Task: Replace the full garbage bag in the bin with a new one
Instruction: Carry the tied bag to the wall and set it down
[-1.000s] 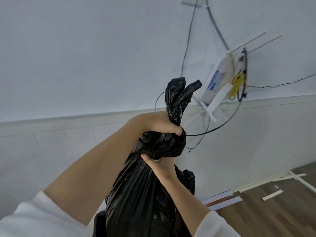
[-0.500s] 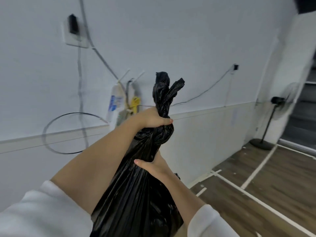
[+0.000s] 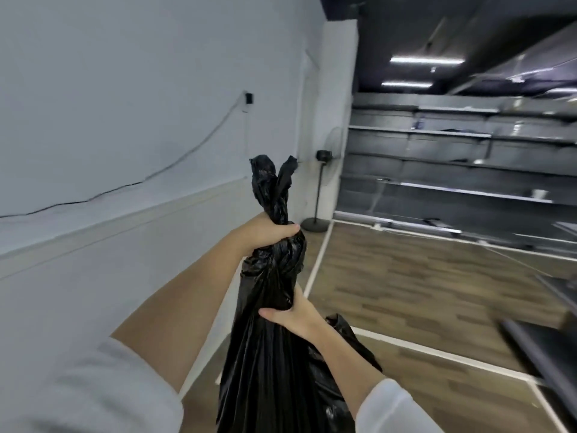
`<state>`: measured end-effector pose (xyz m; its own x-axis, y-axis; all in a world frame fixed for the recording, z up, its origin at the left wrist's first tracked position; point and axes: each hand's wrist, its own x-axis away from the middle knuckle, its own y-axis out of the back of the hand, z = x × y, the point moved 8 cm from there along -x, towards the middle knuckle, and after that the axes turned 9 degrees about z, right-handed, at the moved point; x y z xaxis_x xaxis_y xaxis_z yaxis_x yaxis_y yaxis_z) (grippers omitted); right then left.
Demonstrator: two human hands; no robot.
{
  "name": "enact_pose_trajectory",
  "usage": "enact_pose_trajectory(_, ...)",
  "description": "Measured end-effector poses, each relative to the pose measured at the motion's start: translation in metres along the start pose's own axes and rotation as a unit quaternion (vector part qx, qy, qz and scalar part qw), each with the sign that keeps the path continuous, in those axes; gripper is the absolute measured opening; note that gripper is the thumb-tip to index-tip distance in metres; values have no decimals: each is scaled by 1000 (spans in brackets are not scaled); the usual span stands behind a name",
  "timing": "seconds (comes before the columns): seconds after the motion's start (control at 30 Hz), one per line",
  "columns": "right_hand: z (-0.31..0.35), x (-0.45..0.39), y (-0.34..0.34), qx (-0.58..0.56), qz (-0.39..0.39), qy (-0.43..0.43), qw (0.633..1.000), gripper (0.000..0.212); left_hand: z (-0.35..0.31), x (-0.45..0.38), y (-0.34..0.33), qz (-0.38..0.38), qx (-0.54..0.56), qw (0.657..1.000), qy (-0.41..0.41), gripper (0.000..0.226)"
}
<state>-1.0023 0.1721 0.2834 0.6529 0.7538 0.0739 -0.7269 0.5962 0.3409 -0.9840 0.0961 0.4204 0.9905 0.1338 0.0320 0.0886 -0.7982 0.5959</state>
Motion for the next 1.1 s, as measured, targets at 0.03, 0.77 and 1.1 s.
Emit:
enact_pose_trajectory(0.03,-9,-16,24,-5,-17,-11,1000,90,-8,-31,-8,16,-5,1000,-16,37)
enact_pose_trajectory(0.77,-206,-424,446,-15,-85,-49,995,108,-33,-639,-104,113,2,993,-24,17)
enact_pose_trajectory(1.1,-255,-630,602,-1,-78,-88,993,107,-19,-909,-92,139,12,990,-27,30)
